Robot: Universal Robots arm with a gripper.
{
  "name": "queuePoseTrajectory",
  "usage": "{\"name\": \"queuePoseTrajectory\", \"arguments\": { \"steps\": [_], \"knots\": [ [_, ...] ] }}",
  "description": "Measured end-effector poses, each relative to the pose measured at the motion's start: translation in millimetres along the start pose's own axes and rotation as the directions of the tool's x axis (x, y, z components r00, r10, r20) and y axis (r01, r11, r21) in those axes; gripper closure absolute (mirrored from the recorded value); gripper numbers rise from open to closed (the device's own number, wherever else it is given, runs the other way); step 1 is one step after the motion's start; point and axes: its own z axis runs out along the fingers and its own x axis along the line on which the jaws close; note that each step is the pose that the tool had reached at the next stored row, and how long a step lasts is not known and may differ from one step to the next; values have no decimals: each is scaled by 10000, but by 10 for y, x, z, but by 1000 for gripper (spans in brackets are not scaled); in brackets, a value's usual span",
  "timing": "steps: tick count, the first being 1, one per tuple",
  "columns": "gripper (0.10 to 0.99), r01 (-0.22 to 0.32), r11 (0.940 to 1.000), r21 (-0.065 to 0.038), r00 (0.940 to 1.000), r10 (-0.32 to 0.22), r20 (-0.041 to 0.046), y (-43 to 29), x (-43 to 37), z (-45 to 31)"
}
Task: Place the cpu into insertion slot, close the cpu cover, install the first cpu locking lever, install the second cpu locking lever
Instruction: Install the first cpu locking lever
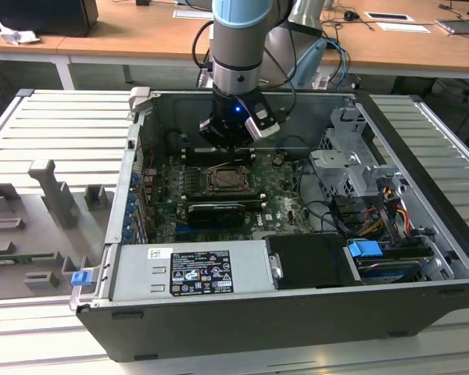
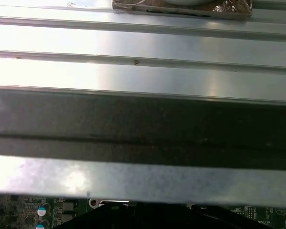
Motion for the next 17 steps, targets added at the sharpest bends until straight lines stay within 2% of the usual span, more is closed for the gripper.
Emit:
{"name": "queuePoseTrajectory", "arguments": {
  "steps": [13,17],
  "knots": [
    [980,1,10000,14,10000,-1,-1,-2,-13,13],
    [980,0,10000,13,10000,0,0,-4,-40,23]
  ]
}}
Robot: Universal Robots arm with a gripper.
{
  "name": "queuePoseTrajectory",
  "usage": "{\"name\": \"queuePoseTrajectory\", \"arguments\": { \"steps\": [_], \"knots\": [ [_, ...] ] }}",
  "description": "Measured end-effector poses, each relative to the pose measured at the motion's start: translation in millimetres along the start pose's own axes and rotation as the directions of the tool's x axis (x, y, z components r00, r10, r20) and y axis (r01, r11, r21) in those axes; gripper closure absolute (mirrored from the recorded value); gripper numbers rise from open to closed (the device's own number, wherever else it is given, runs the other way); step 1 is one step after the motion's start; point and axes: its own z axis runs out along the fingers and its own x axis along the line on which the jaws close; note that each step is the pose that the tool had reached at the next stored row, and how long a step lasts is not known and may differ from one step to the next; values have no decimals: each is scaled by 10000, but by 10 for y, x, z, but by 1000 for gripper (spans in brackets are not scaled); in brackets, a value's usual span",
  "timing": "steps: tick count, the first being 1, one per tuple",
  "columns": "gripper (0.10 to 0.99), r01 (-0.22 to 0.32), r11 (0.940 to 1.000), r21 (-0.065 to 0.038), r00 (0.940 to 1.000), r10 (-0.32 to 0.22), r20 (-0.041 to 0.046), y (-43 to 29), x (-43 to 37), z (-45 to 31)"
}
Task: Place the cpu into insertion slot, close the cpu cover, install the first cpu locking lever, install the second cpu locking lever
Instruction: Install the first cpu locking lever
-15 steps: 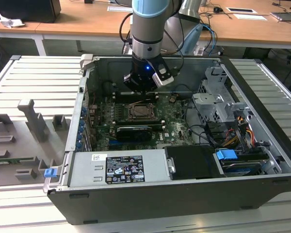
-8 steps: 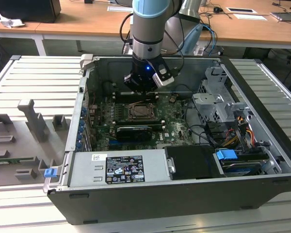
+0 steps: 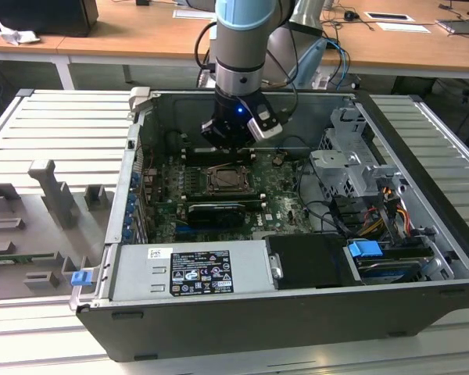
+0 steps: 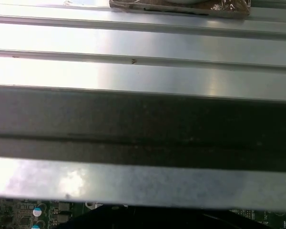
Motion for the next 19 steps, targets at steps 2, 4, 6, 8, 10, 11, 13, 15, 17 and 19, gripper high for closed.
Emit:
{"name": "queuePoseTrajectory", "arguments": {
  "steps": [2,4,6,8,10,11,13,15,17,19],
  "knots": [
    [980,-1,10000,0,10000,1,0,-2,-10,23],
    [980,0,10000,4,10000,0,-1,1,-27,46],
    [980,-1,10000,11,10000,1,-1,5,-47,83],
    [980,2,9999,127,10000,-2,-7,4,-56,104],
    [980,2,9999,126,10000,-1,-7,8,-57,71],
    [980,2,9999,125,10000,-2,-5,9,-57,70],
    [980,3,9998,211,10000,-2,-12,8,-57,75],
    [980,3,9996,267,10000,-3,-13,7,-56,84],
    [980,4,9995,319,10000,-4,-19,6,-56,93],
    [980,6,9992,411,10000,-5,-24,4,-55,106]
  ]
}}
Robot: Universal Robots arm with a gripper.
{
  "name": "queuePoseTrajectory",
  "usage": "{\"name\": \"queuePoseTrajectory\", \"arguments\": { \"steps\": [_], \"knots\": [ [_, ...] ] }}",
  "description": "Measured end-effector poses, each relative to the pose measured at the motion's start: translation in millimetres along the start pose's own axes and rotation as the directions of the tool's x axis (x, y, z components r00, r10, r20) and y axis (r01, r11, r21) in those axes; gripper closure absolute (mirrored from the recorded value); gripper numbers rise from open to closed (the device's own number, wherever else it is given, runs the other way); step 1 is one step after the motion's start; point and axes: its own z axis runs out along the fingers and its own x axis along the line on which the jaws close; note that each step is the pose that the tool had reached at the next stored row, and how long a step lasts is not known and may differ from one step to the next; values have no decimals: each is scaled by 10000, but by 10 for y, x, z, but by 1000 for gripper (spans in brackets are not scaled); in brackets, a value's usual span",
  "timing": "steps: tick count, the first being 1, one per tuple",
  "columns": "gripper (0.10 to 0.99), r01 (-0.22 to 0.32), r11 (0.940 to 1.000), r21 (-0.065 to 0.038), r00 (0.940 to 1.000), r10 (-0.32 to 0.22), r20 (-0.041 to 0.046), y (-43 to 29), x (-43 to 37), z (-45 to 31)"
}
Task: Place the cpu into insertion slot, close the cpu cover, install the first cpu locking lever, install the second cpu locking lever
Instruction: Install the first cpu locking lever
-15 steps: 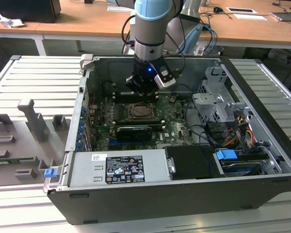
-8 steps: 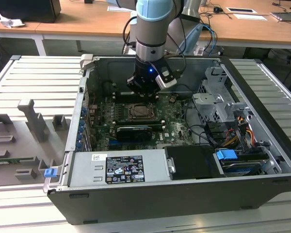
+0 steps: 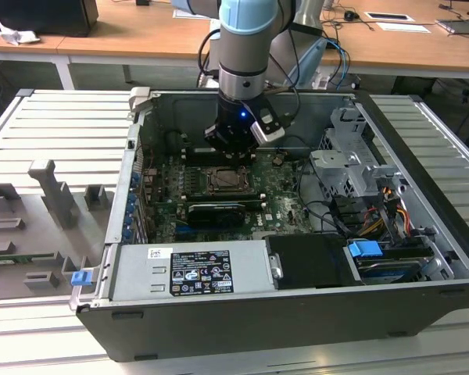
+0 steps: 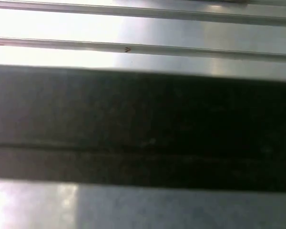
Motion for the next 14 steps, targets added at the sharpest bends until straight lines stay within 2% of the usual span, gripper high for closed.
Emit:
{"name": "queuePoseTrajectory", "arguments": {
  "steps": [4,7,8,10,14],
  "knots": [
    [980,2,10000,50,10000,-2,-1,0,0,19],
    [980,-1,9999,-104,10000,1,9,2,-1,22],
    [980,-2,9999,-108,10000,2,10,3,-1,20],
    [980,-2,9999,-109,10000,2,11,4,-2,-16],
    [980,-1,10000,-98,10000,1,6,13,-4,-174]
  ]
}}
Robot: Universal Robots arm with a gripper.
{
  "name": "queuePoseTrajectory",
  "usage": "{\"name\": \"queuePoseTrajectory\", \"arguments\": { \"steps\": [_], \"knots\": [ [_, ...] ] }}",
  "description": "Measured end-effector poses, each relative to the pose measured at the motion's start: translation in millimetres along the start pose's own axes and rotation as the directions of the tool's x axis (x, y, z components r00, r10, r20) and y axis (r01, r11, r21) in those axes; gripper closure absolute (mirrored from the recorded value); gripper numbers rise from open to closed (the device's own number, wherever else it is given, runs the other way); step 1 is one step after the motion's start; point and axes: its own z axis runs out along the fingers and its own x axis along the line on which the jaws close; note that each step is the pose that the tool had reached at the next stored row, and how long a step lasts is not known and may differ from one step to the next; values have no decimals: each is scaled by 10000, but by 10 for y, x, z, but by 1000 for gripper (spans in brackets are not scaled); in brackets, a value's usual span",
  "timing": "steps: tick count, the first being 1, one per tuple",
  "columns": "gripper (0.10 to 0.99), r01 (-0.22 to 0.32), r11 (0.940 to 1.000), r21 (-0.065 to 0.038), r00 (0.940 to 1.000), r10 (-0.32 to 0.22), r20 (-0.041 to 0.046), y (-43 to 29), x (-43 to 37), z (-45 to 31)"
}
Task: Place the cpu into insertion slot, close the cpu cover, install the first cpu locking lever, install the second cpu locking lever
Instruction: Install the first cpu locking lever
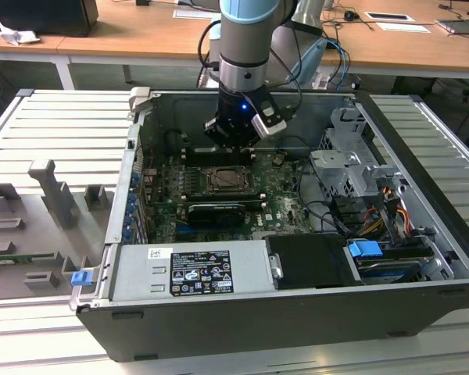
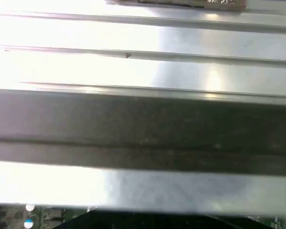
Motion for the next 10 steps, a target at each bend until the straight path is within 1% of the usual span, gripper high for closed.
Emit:
{"name": "queuePoseTrajectory", "arguments": {
  "steps": [1,10],
  "knots": [
    [980,1,10000,11,10000,-1,0,1,-1,-12],
    [980,0,10000,24,10000,0,0,-19,1,-13]
  ]
}}
